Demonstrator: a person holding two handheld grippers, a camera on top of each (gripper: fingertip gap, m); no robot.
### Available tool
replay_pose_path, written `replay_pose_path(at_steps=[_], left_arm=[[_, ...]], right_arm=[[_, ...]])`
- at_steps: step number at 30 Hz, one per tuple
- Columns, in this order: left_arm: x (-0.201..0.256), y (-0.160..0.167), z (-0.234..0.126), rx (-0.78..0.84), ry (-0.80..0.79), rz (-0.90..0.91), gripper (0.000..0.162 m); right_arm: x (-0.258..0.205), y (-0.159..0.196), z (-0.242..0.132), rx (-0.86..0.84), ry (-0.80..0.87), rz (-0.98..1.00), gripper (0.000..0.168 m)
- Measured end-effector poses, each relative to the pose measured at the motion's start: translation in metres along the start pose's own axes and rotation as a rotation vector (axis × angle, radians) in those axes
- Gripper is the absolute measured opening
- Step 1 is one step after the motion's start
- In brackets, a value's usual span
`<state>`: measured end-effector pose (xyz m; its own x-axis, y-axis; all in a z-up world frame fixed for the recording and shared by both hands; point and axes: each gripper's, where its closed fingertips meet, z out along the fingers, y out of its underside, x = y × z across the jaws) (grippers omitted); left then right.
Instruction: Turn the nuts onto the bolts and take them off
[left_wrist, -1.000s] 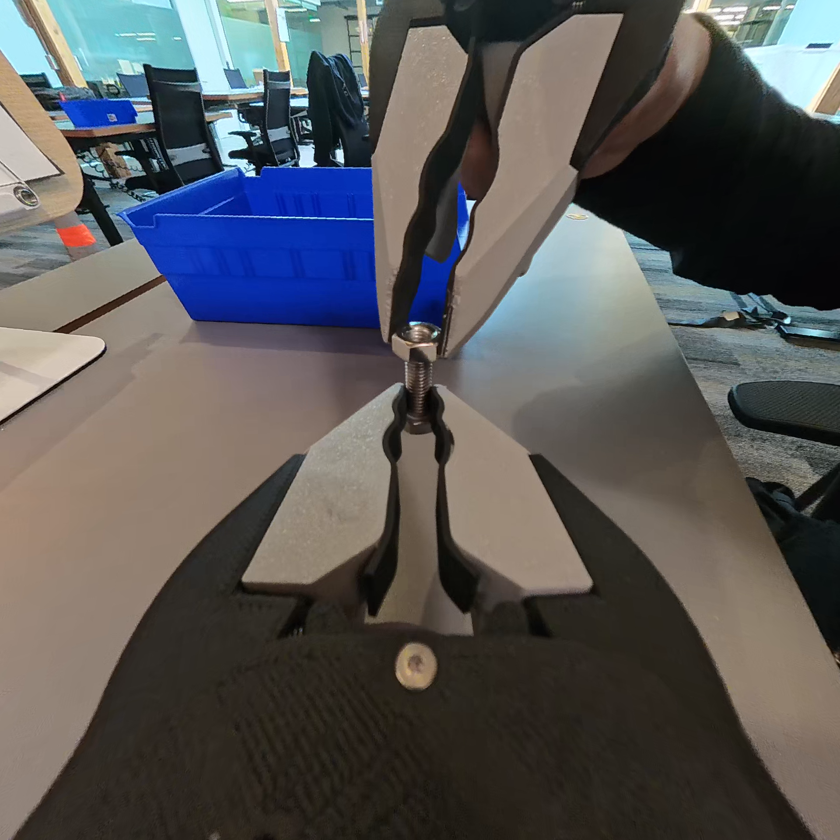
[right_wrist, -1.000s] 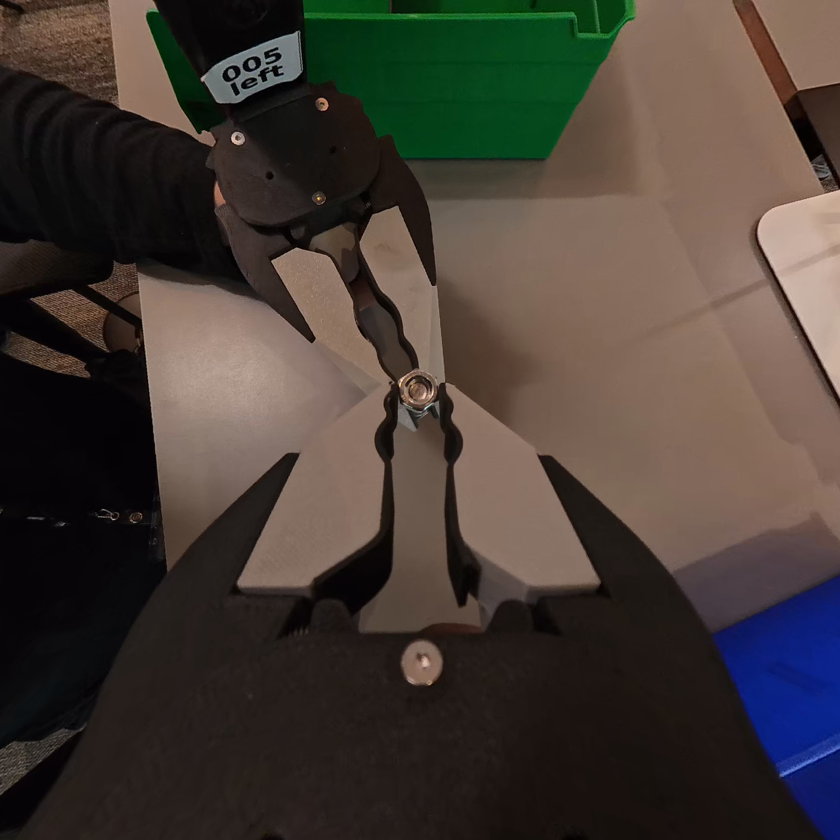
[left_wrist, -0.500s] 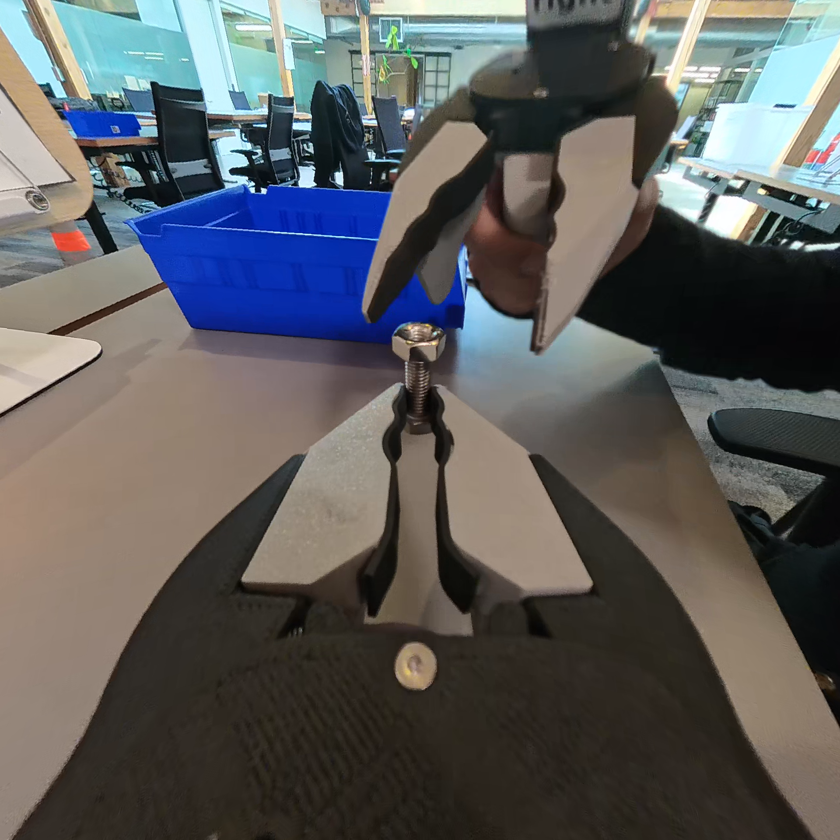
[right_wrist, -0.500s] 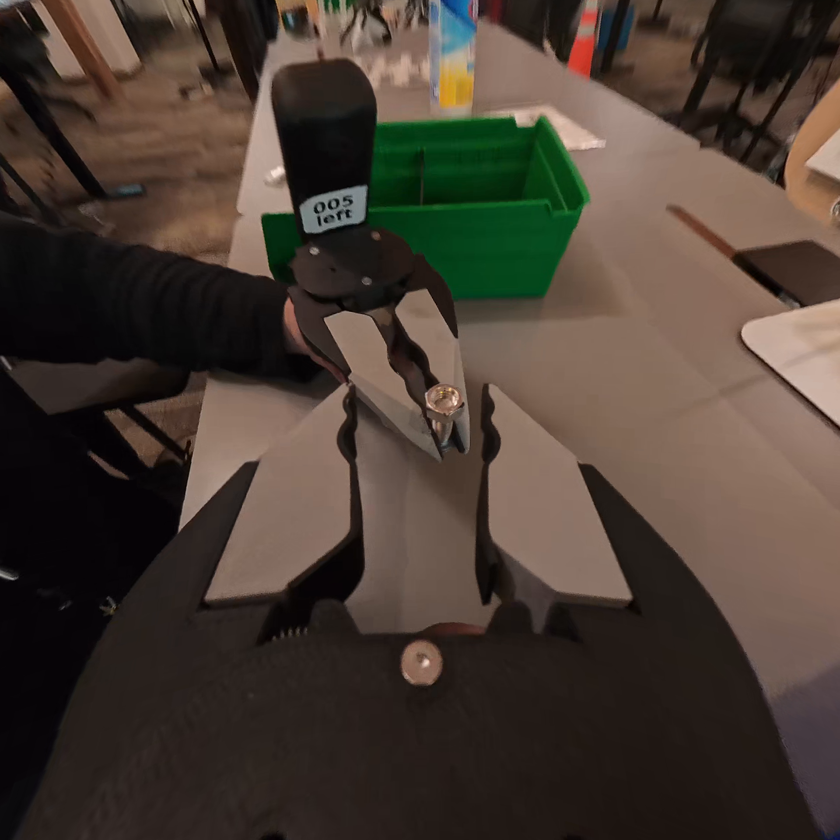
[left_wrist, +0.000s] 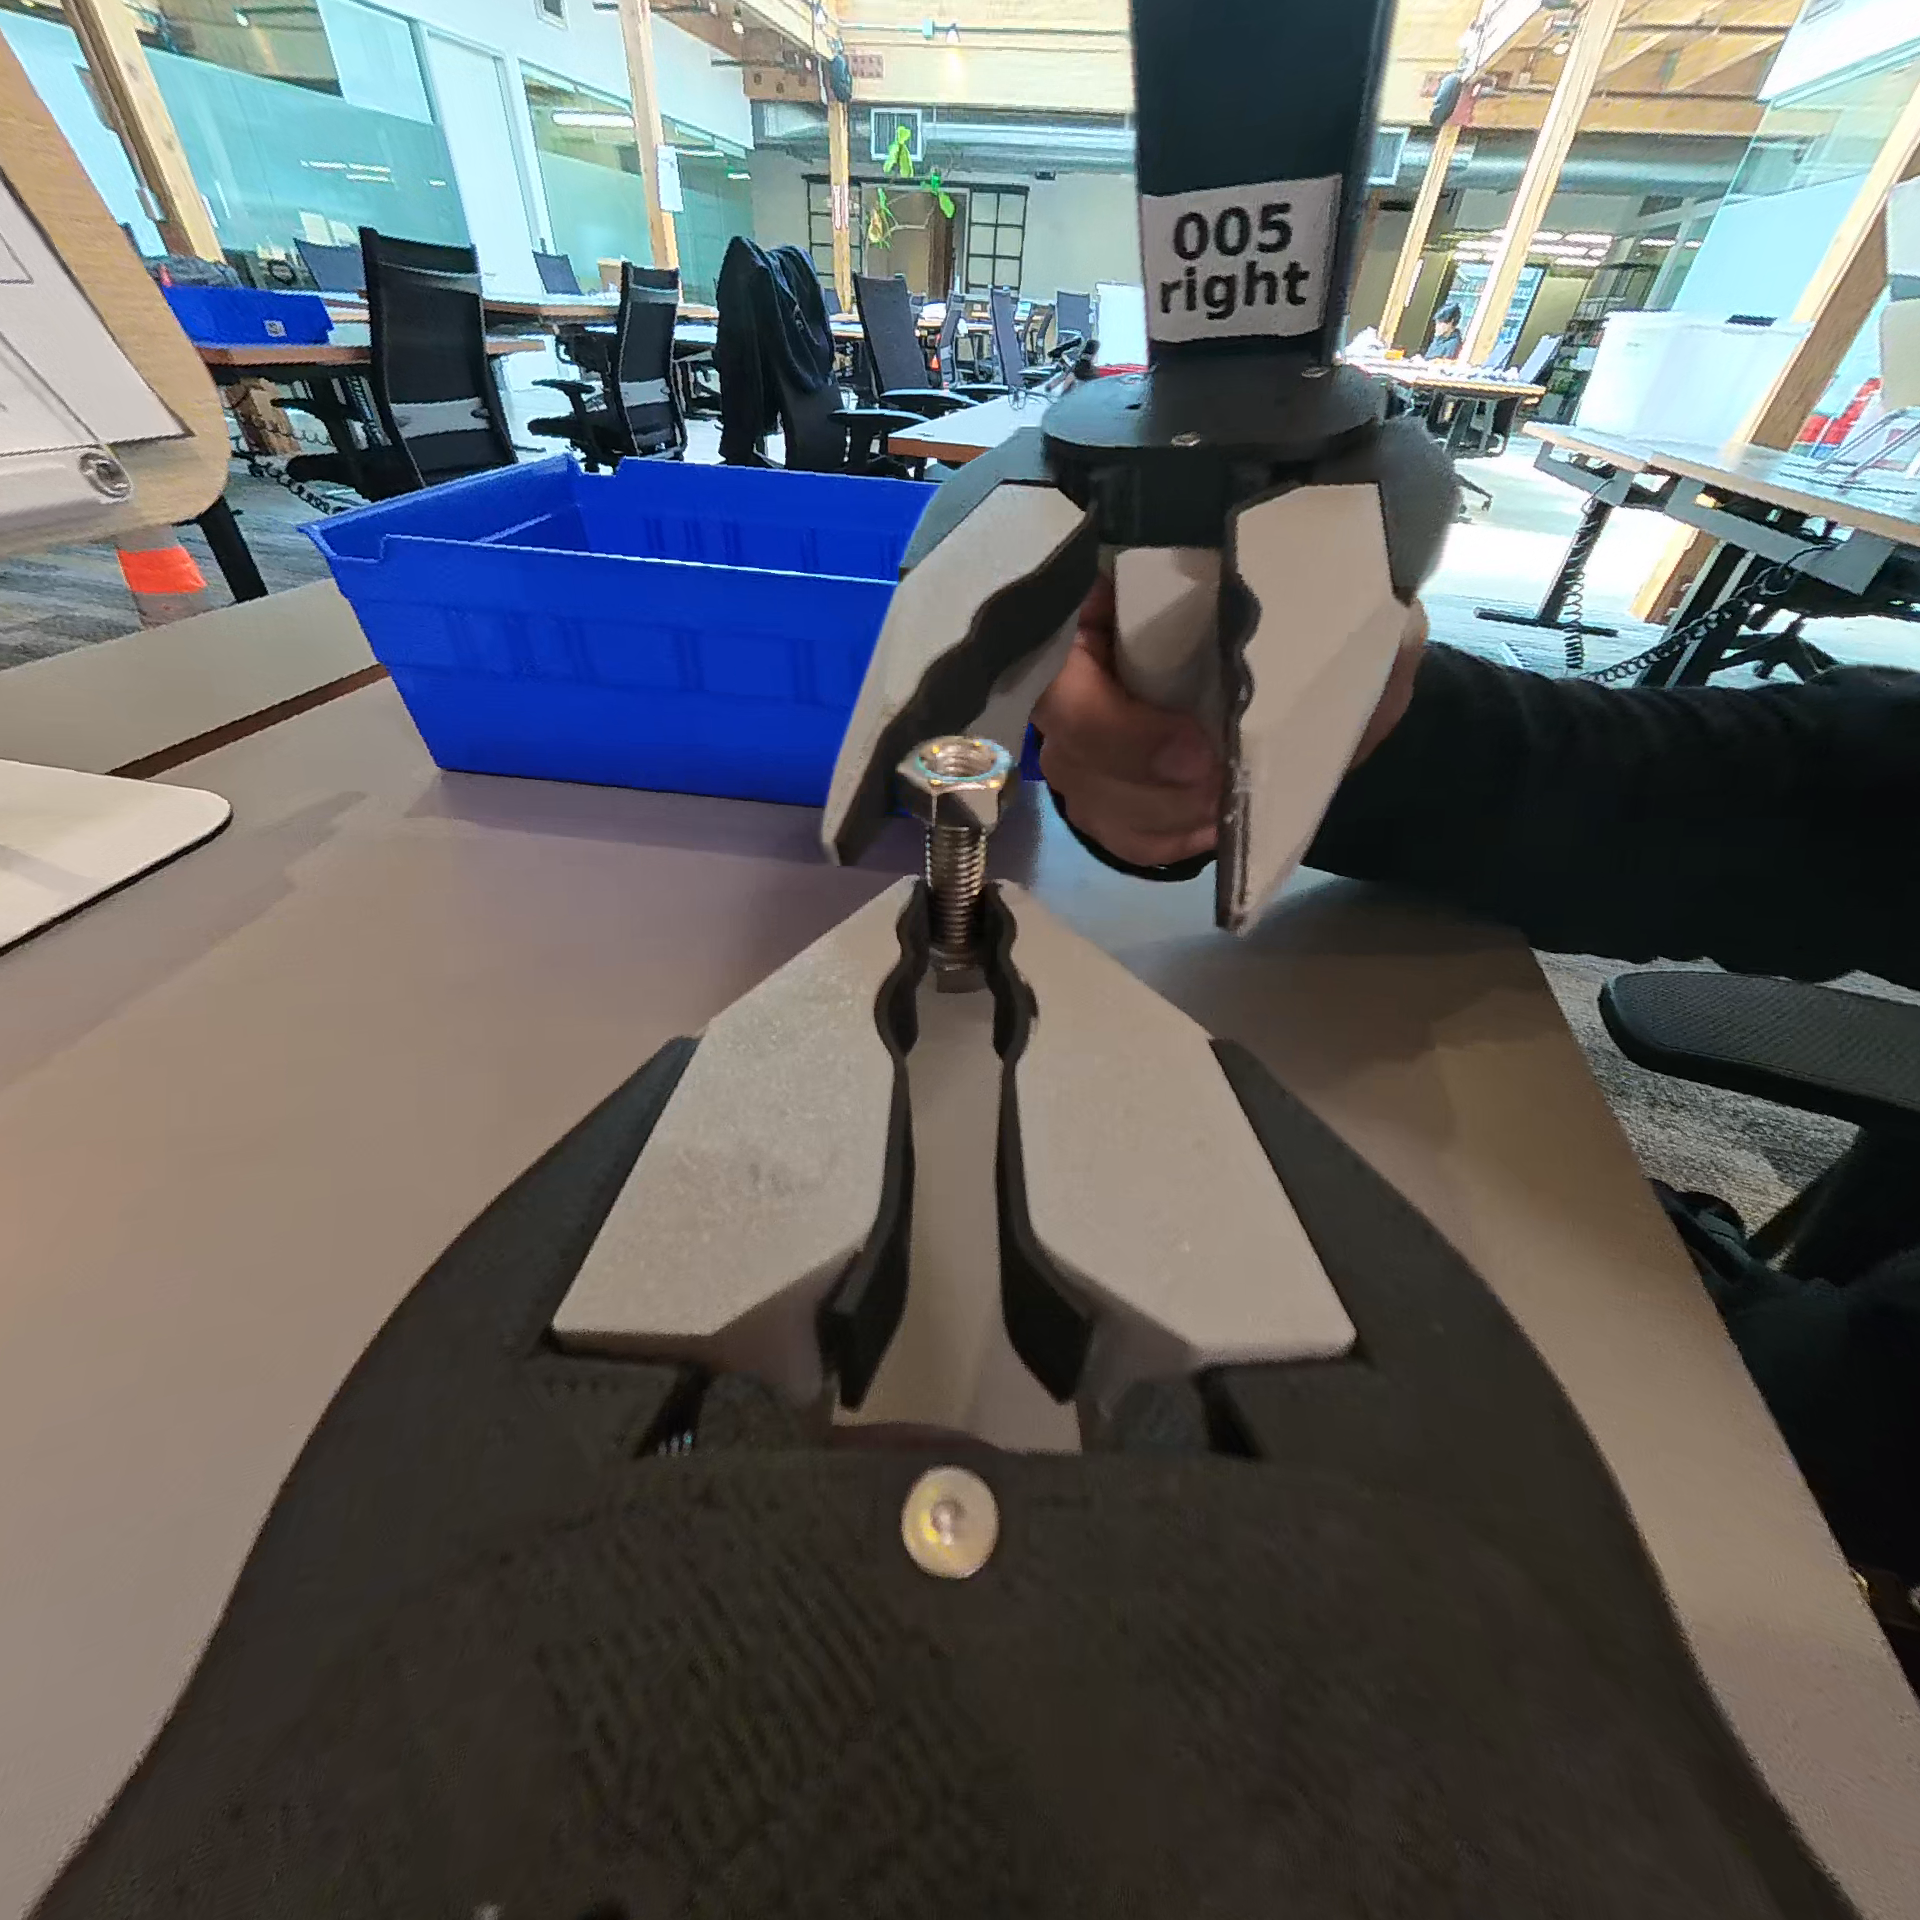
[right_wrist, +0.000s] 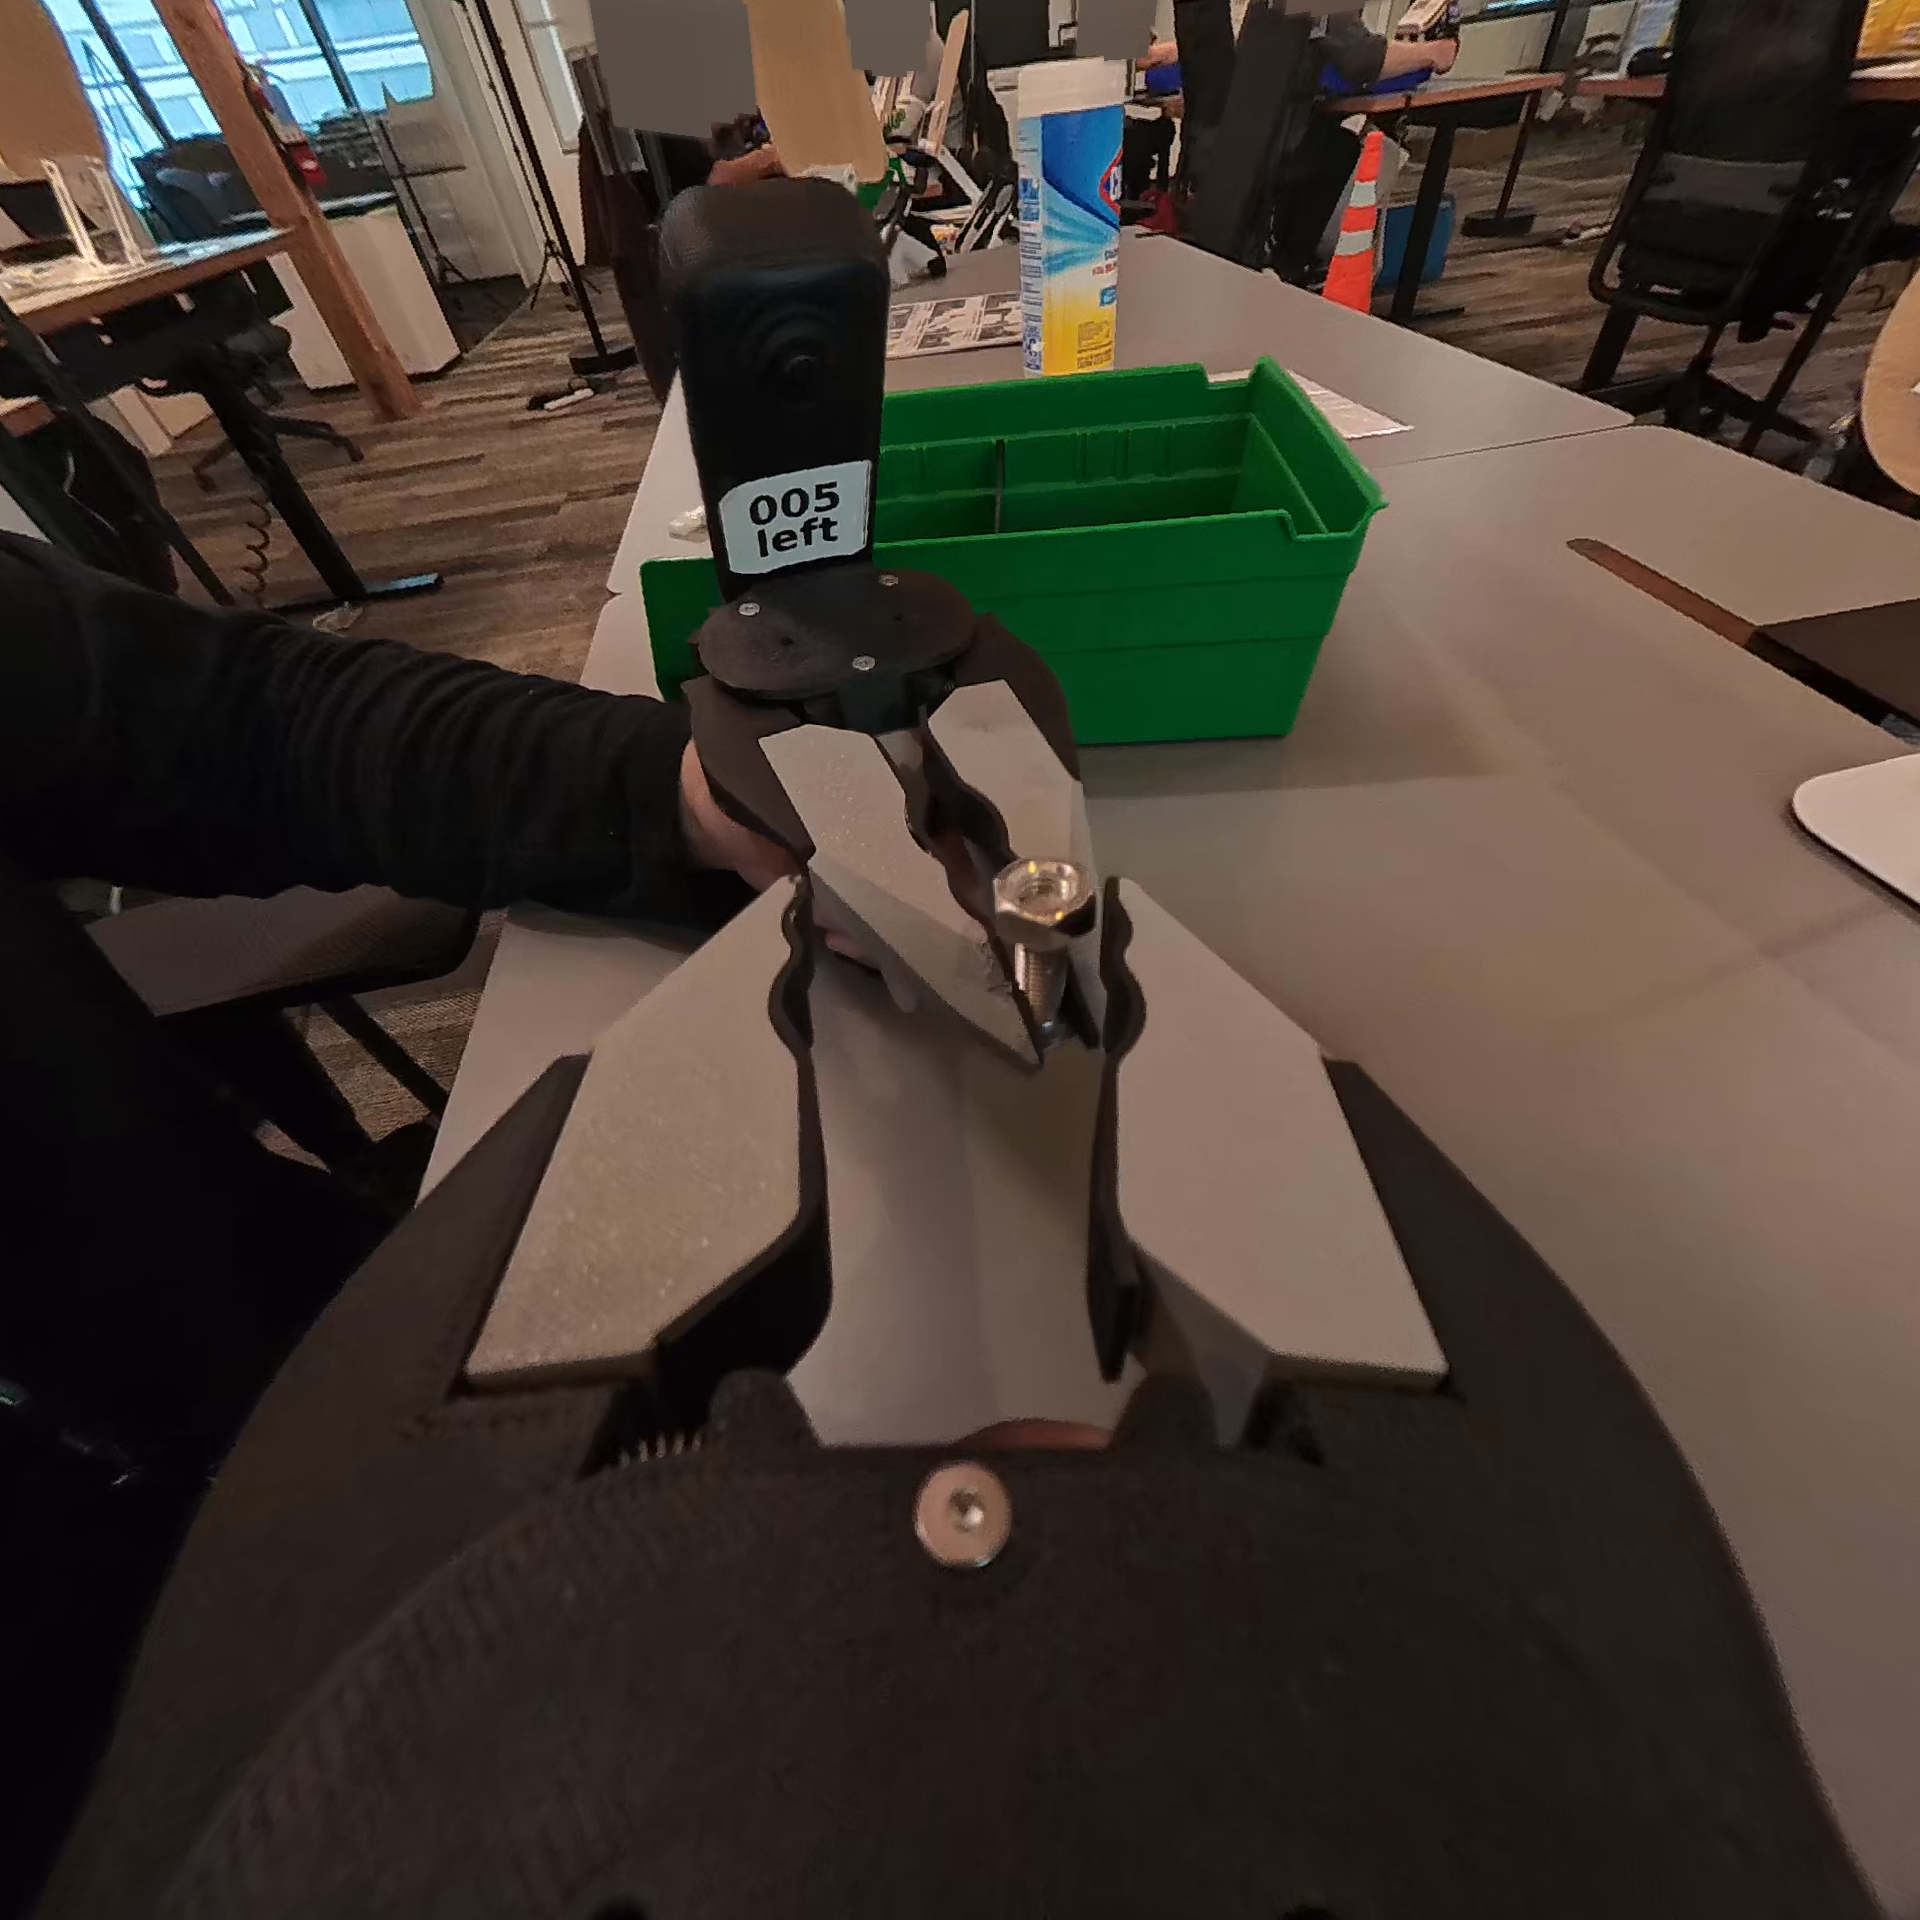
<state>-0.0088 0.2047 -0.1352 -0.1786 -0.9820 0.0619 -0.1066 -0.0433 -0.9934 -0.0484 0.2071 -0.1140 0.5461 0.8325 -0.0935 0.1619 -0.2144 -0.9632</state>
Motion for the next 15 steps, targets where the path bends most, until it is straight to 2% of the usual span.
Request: replay_pose_path(at_steps=[8,11,15], left_arm=[[-0.002,0.001,0.000,-0.004,-0.007,-0.017,0.006],[0.001,0.002,0.001,-0.014,0.003,-0.002,0.006],[0.001,0.001,0.001,-0.009,0.003,-0.005,0.006]], right_arm=[[0.013,0.000,-0.019,0.017,0.083,0.006,0.048],[0.010,-0.008,-0.012,0.042,0.067,0.009,0.051],[0.006,-0.003,0.003,-0.007,0.074,-0.045,0.051]])
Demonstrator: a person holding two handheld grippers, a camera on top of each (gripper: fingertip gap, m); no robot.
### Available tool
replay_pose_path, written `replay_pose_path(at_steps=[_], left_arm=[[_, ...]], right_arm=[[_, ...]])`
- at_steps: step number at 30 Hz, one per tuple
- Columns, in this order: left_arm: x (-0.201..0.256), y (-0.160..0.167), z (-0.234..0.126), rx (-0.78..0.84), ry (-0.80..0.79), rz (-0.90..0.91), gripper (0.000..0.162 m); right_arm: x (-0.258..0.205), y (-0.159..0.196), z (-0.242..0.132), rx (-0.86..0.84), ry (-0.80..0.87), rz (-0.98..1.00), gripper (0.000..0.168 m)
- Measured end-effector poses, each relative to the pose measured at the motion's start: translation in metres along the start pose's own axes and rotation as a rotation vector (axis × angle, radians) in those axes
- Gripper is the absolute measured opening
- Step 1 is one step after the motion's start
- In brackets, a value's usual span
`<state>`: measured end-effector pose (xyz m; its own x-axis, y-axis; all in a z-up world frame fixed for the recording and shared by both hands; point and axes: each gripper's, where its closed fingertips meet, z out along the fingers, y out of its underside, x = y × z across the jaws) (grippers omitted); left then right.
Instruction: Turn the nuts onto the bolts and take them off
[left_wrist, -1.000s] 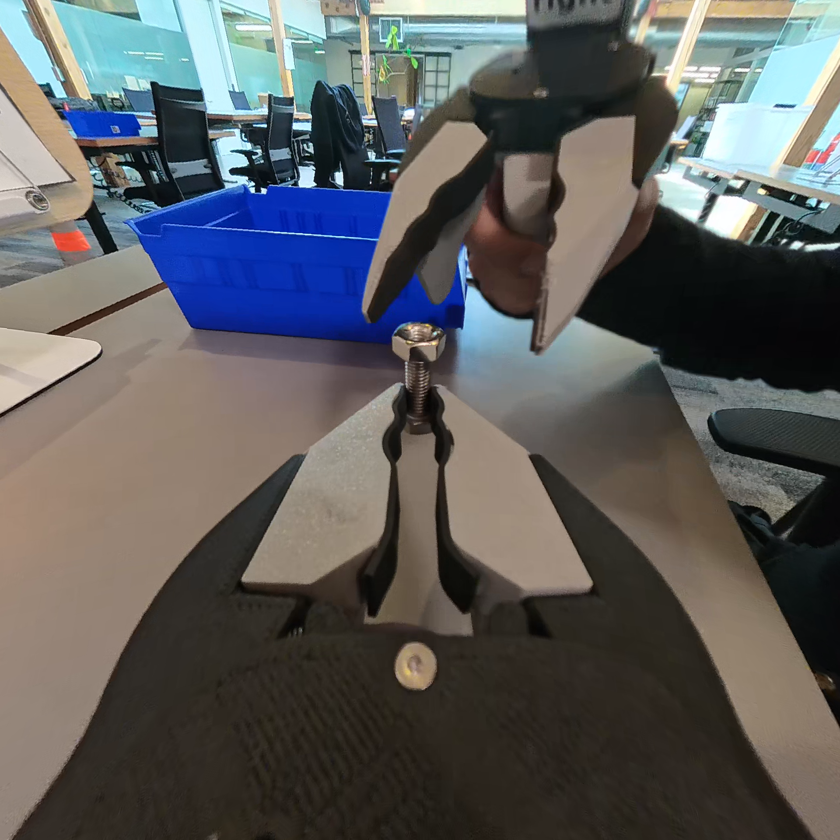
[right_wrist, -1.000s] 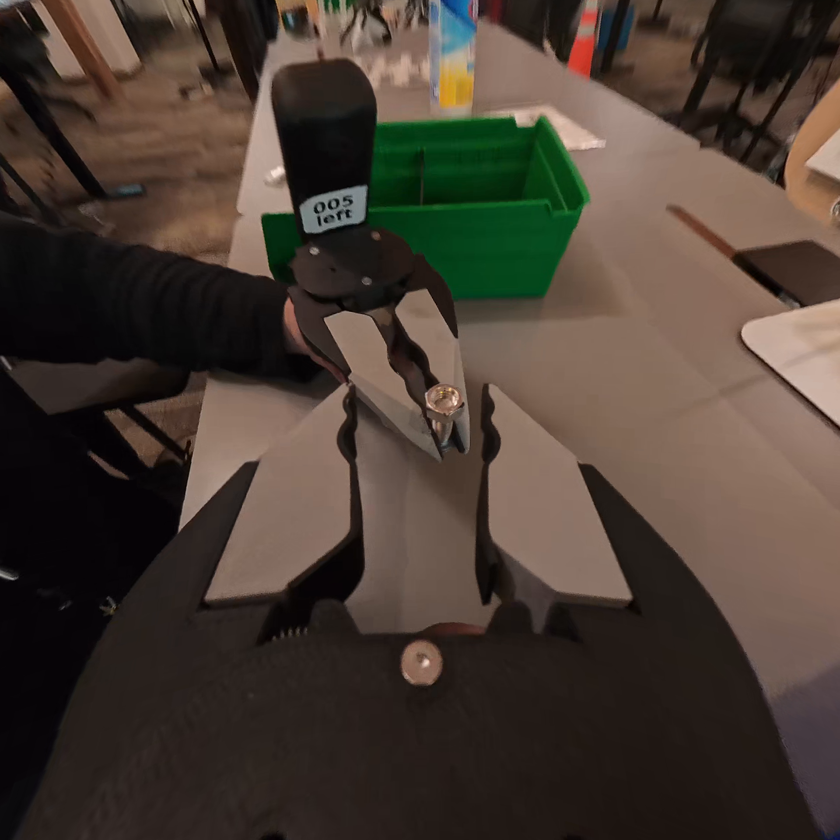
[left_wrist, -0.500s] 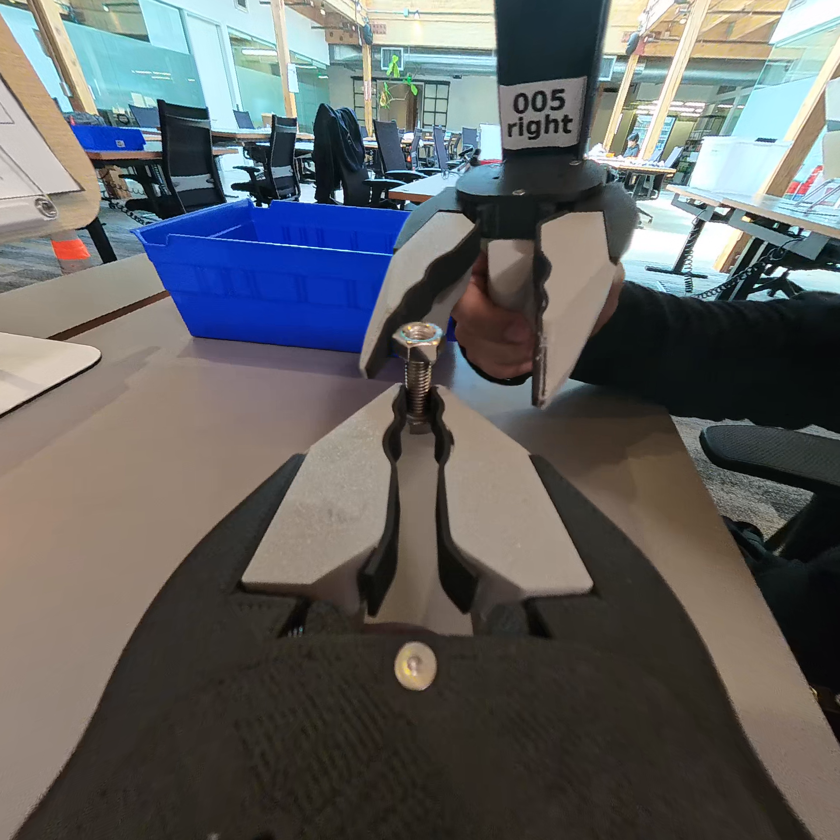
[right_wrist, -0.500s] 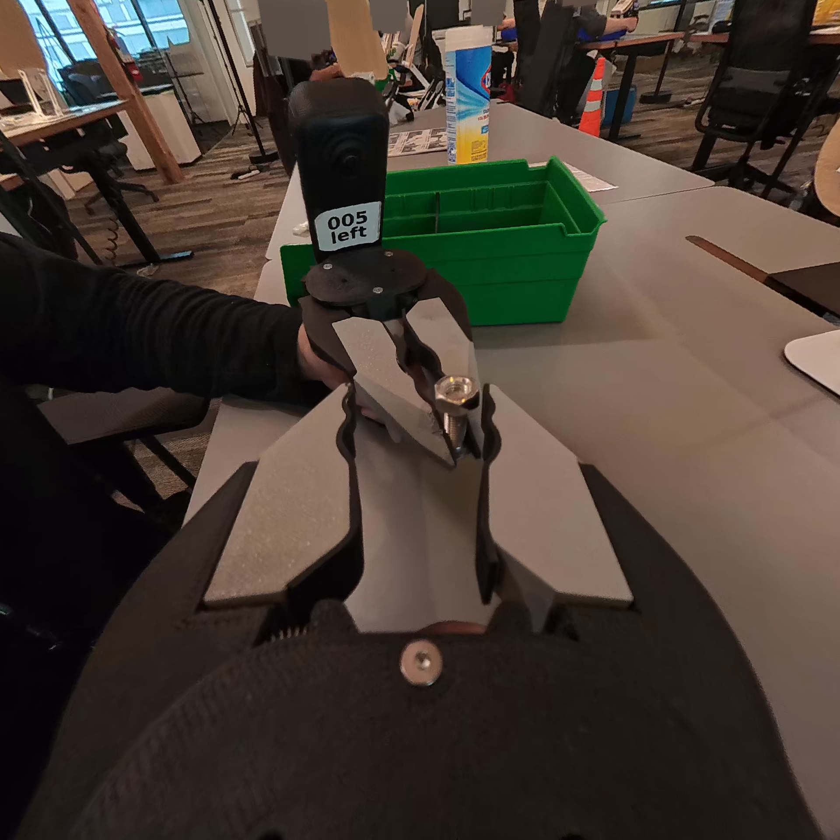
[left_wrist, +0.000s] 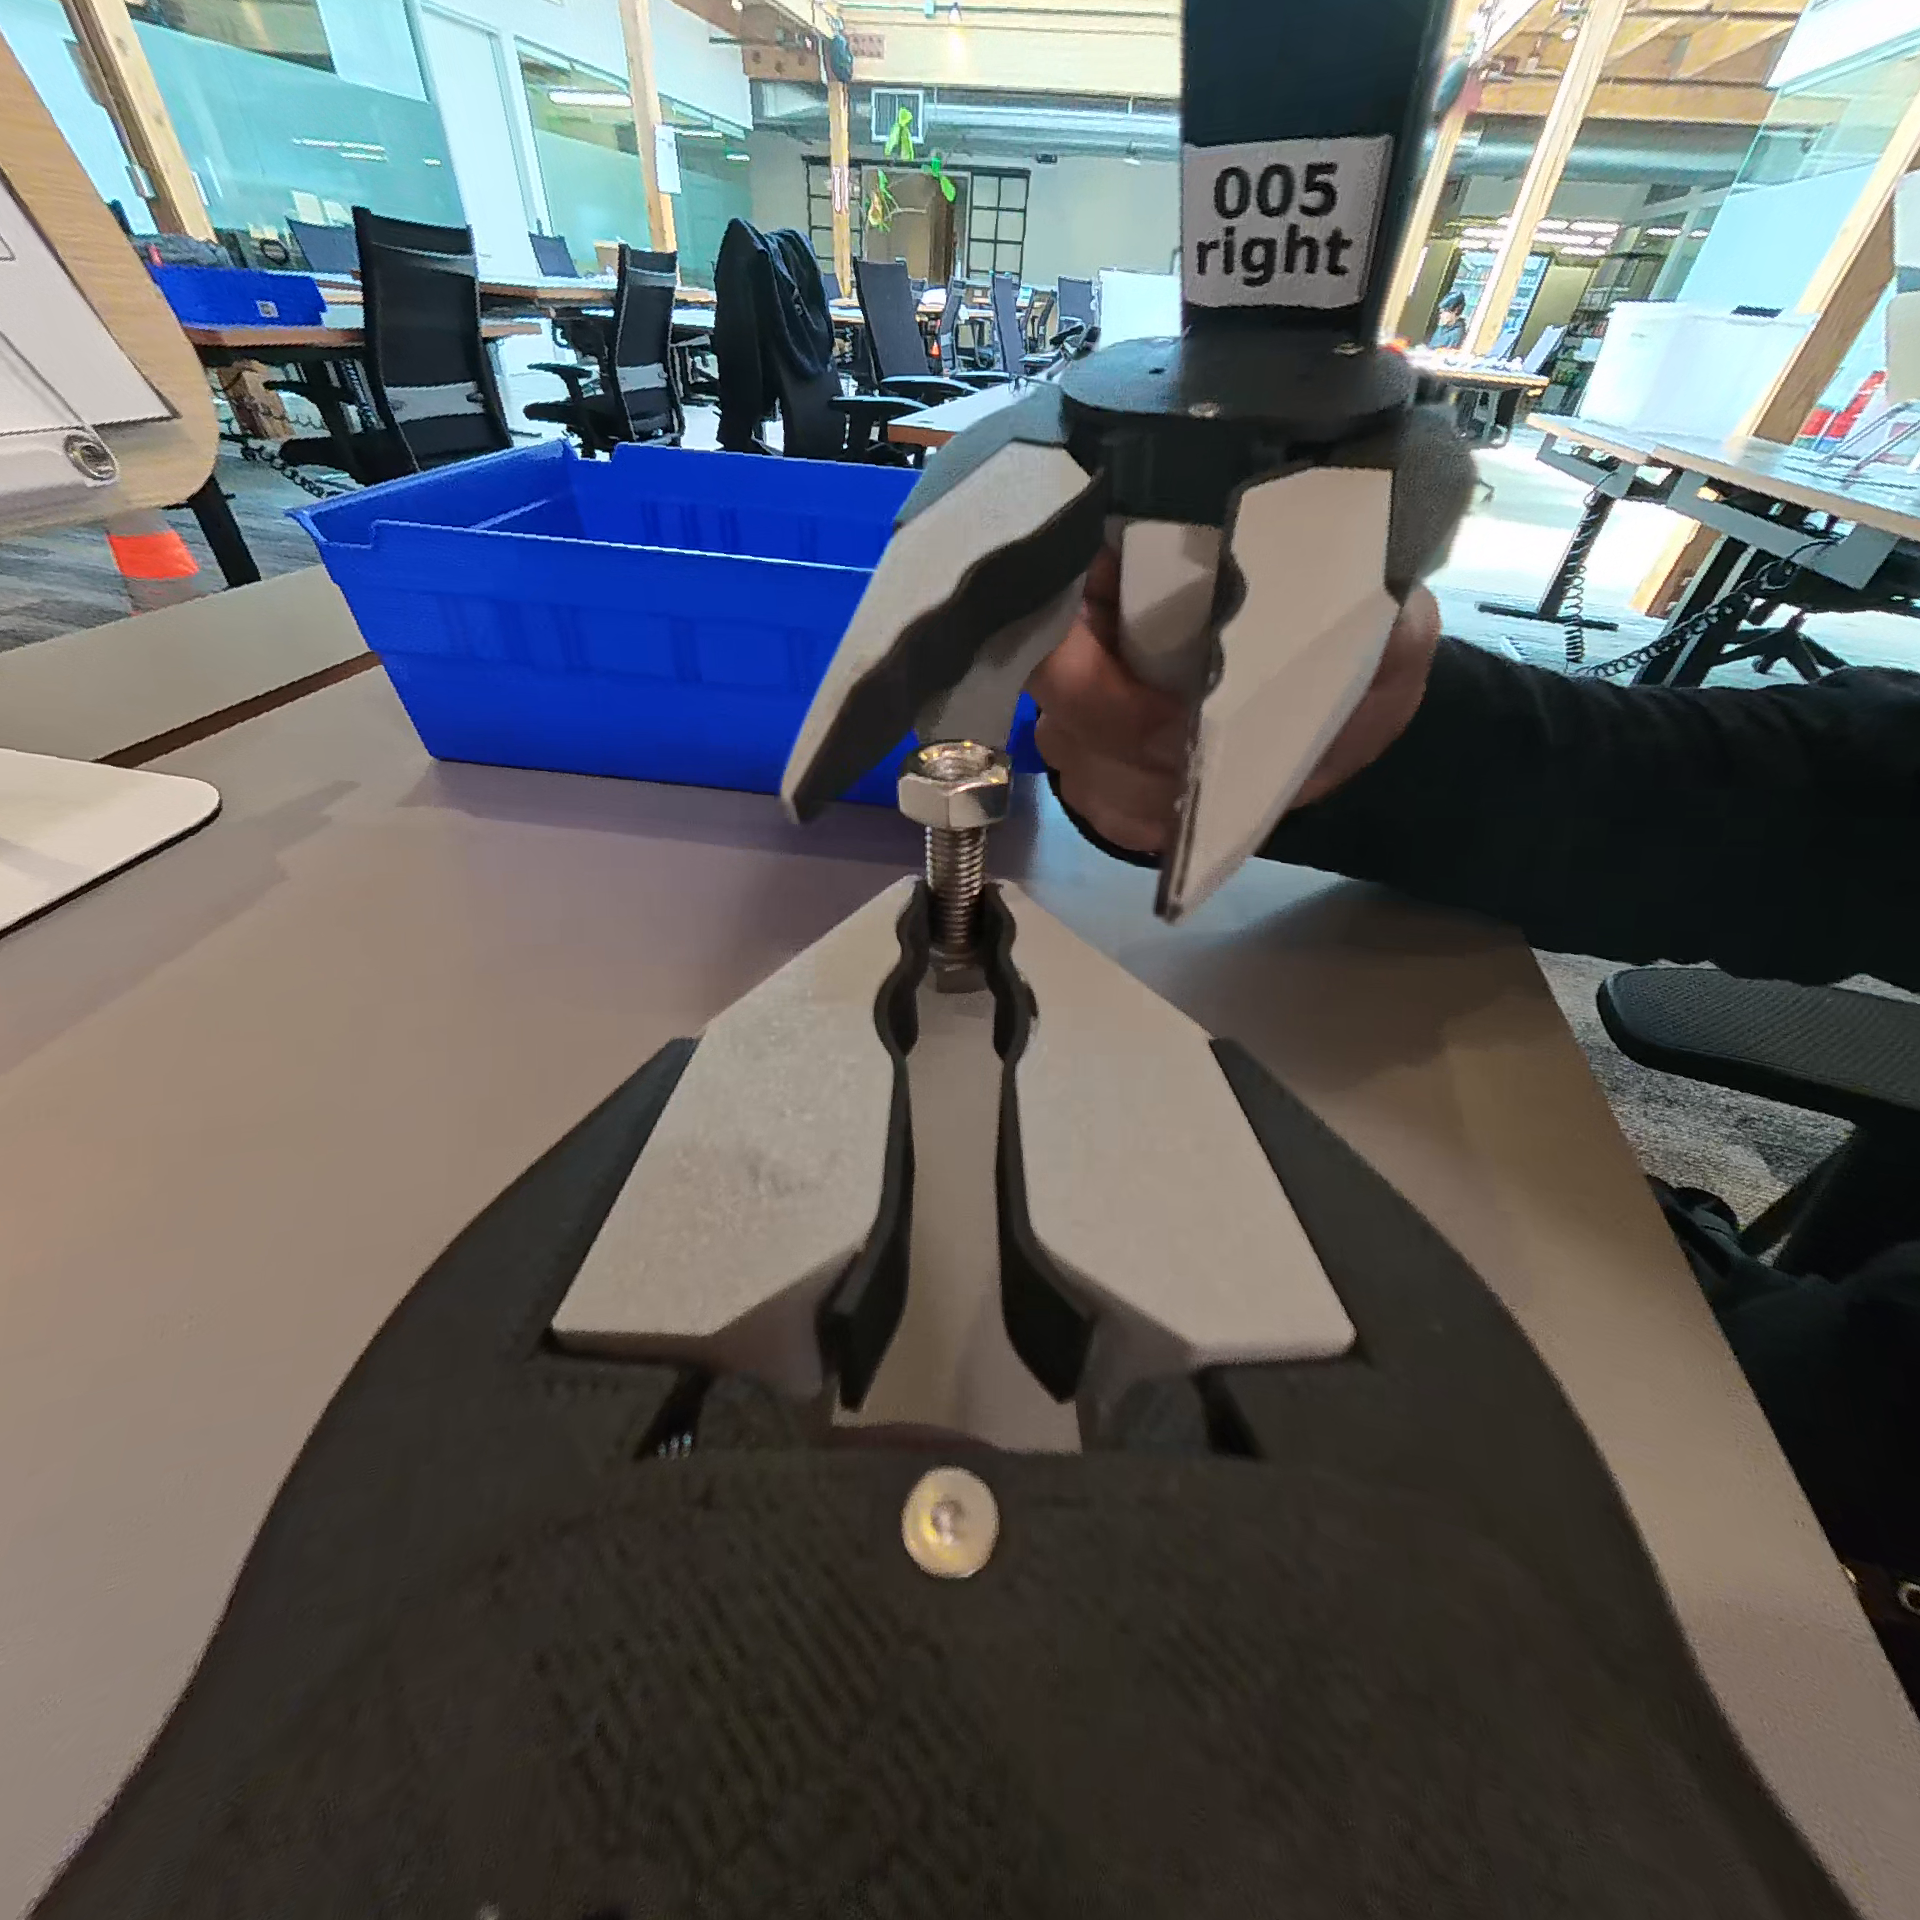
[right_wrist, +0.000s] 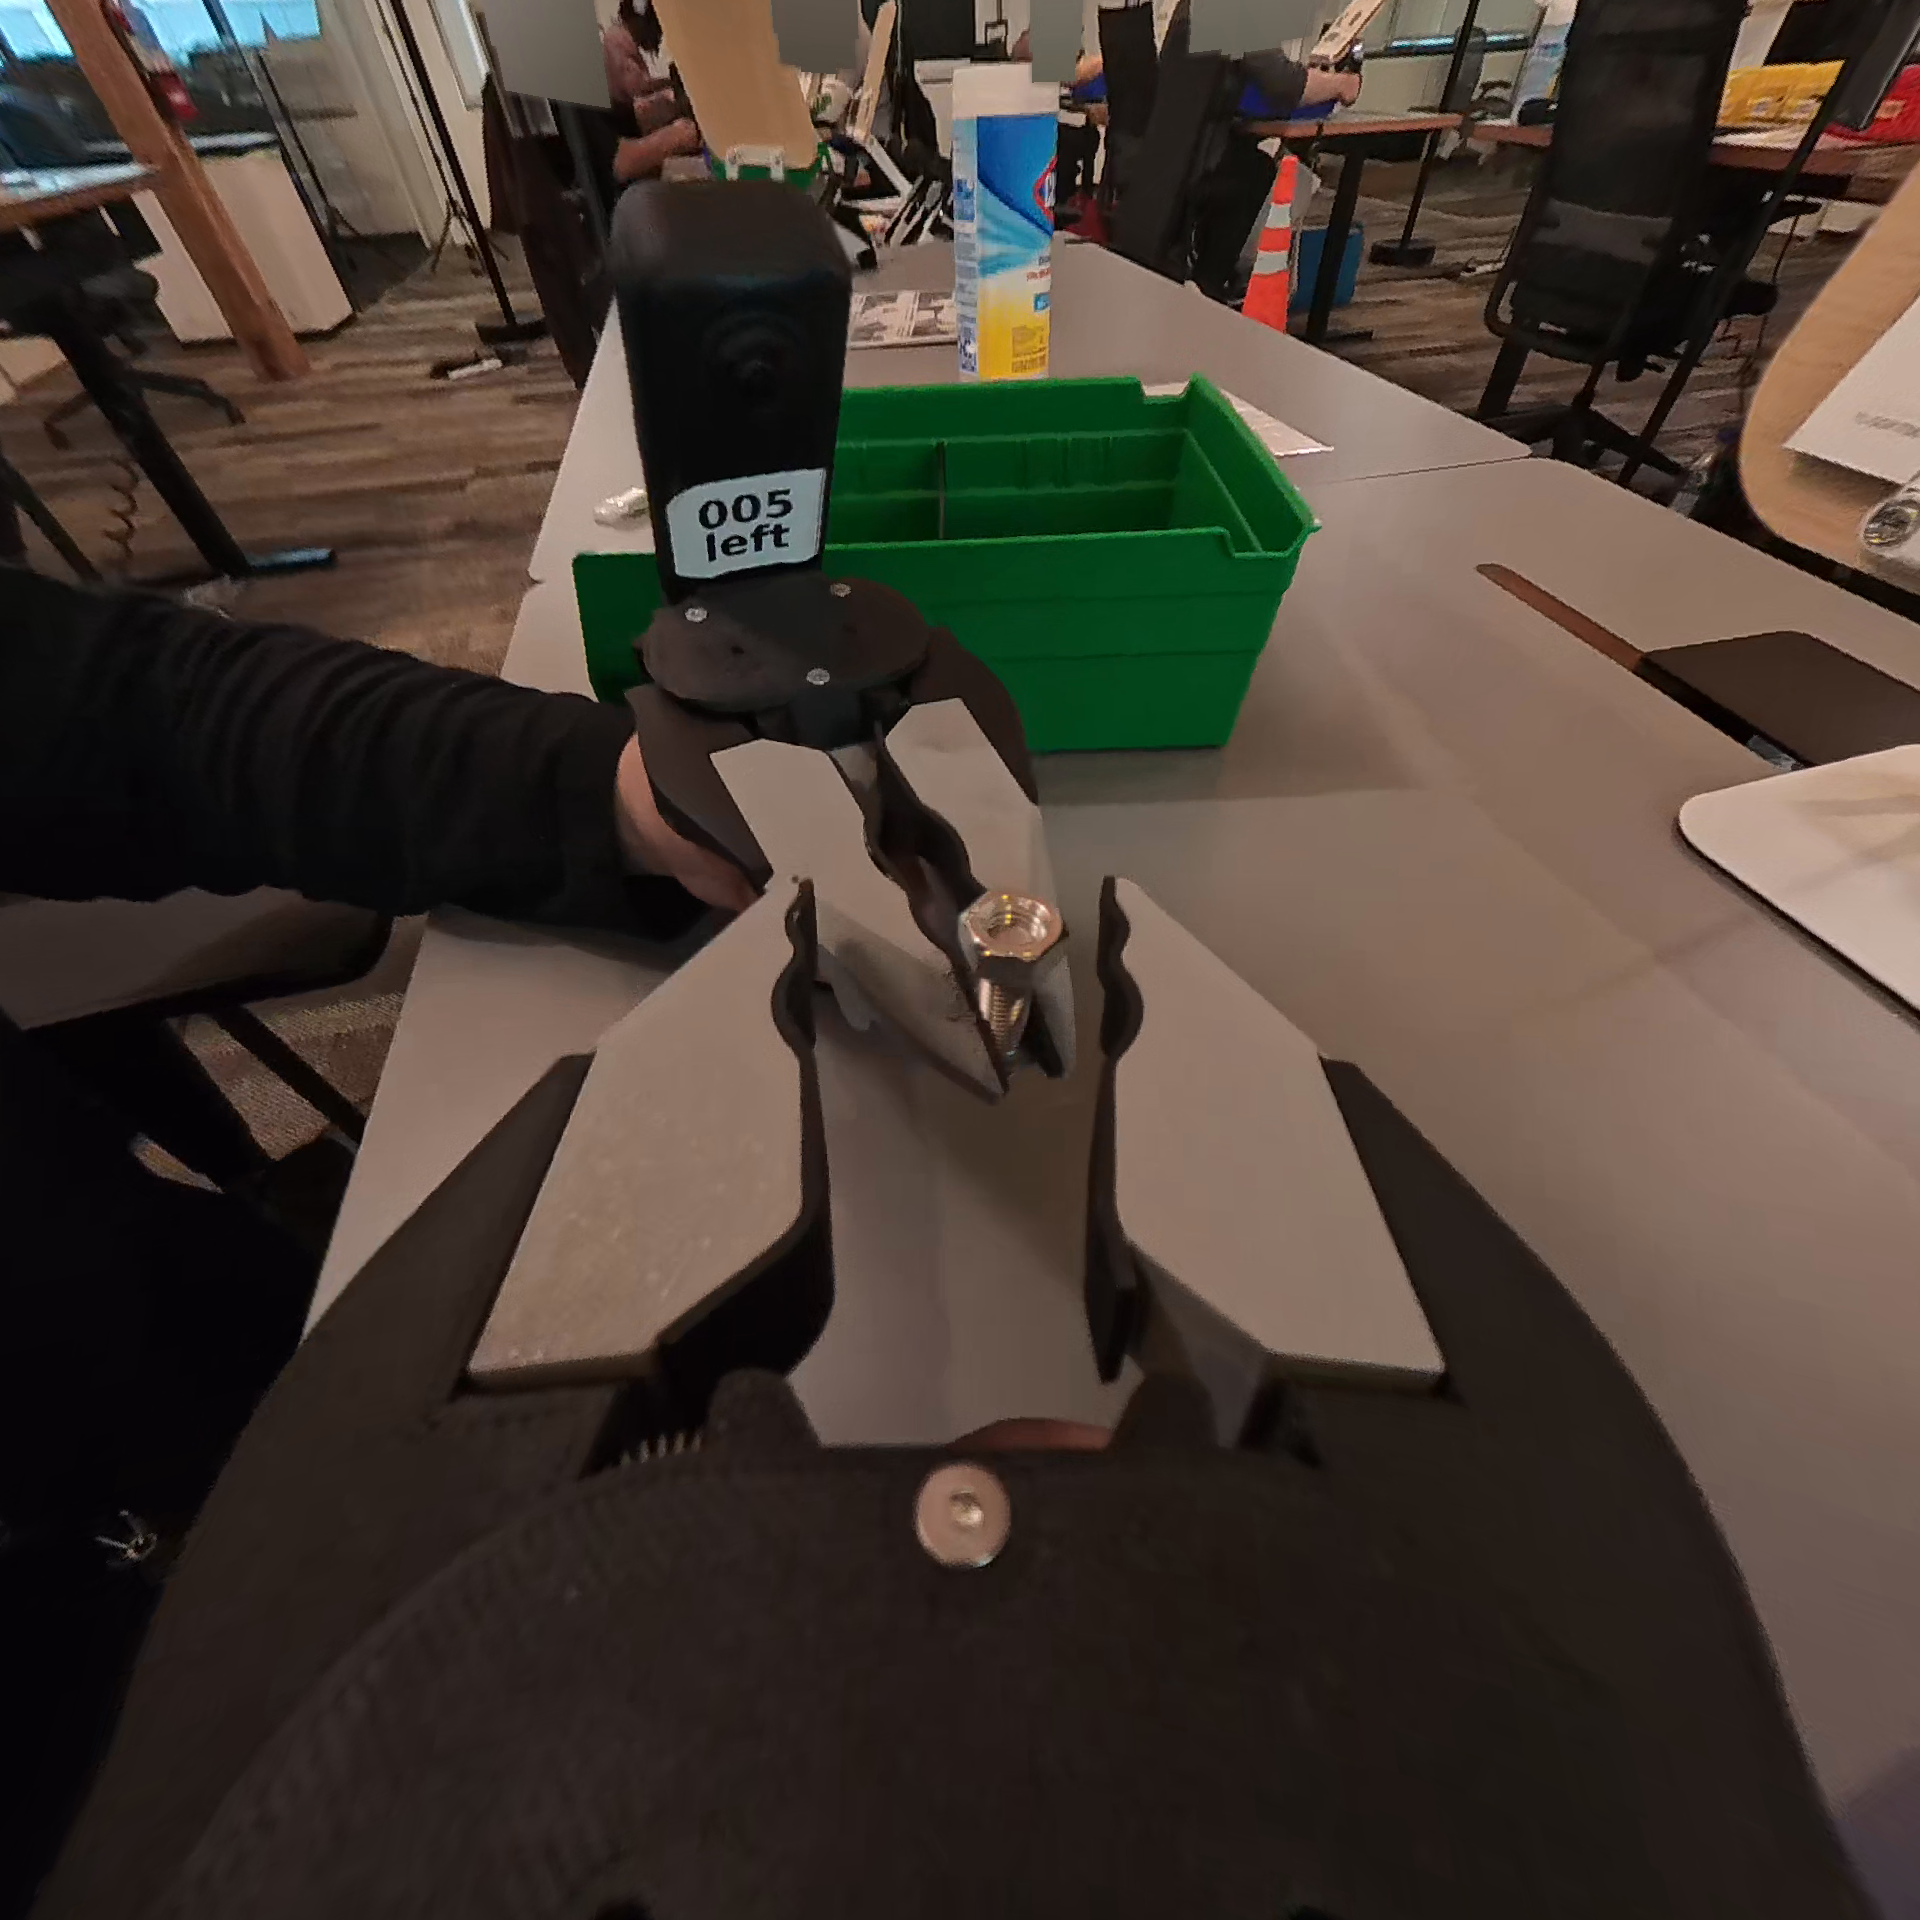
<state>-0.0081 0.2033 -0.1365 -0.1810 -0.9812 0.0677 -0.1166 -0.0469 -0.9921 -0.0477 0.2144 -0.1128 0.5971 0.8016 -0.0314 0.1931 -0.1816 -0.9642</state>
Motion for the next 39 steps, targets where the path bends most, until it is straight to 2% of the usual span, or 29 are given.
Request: replay_pose_path(at_steps=[14,23,34,39], left_arm=[[-0.003,-0.002,-0.003,0.009,-0.007,-0.015,0.006],[0.005,-0.001,0.001,0.003,0.020,0.004,0.006],[-0.001,-0.002,-0.001,0.008,-0.002,-0.017,0.006],[0.009,-0.003,0.002,0.012,0.030,0.008,0.006]], right_arm=[[0.004,0.002,-0.019,0.037,0.022,0.039,0.046],[-0.009,0.001,0.005,0.019,-0.052,0.039,0.047],[0.004,0.001,-0.013,0.037,0.030,0.037,0.047],[-0.006,-0.008,0.004,0.056,-0.032,0.039,0.050]])
